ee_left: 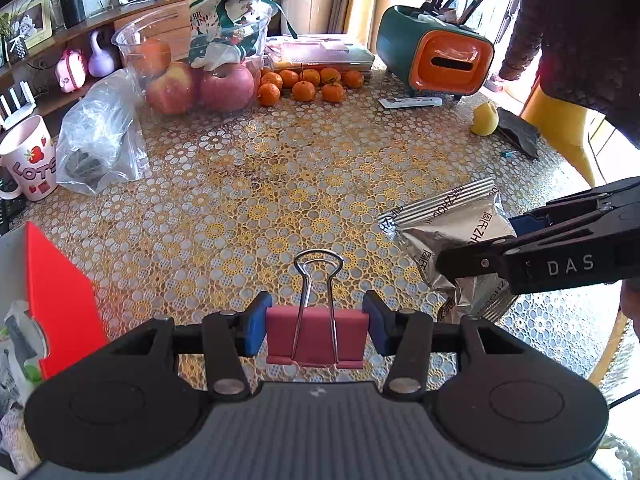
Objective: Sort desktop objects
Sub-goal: 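Carry the binder clip and foil sachet over the red box with both grippers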
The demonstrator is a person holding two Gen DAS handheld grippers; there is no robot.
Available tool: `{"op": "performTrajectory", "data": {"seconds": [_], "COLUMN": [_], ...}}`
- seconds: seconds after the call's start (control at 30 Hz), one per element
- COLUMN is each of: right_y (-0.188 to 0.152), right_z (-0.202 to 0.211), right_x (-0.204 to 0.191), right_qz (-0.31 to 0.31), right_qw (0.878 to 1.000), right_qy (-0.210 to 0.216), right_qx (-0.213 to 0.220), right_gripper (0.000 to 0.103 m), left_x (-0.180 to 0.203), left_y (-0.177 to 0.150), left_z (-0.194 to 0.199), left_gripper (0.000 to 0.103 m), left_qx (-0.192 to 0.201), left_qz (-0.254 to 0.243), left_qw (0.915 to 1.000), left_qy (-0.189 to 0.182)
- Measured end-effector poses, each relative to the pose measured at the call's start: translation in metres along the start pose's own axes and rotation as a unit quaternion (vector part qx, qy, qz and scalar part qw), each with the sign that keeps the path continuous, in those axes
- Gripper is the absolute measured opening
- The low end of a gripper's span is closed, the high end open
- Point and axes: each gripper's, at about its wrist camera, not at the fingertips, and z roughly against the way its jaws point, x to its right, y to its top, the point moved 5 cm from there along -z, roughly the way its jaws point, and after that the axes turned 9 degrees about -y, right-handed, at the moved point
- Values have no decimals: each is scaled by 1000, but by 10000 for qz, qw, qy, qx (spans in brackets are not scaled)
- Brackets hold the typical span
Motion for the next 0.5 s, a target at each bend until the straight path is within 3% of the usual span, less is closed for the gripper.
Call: {"op": "performTrajectory", "data": {"seconds": [0.3, 0.5], "right_y": [-39, -56], "right_z": [54, 81], "right_x": [-42, -87], "right_qz": [259, 449], "right_qw": [9994, 9983], "right_qy": [204, 309], "right_qx": [62, 223], "right_gripper": [45, 45], "left_x": [4, -15], "left_y": [-34, -60], "left_z": [72, 118], "left_gripper": [48, 48], "left_qx": [231, 441], "left_qz": [226, 442], "left_qw": [9995, 9980], "left_qy": [-70, 65]}}
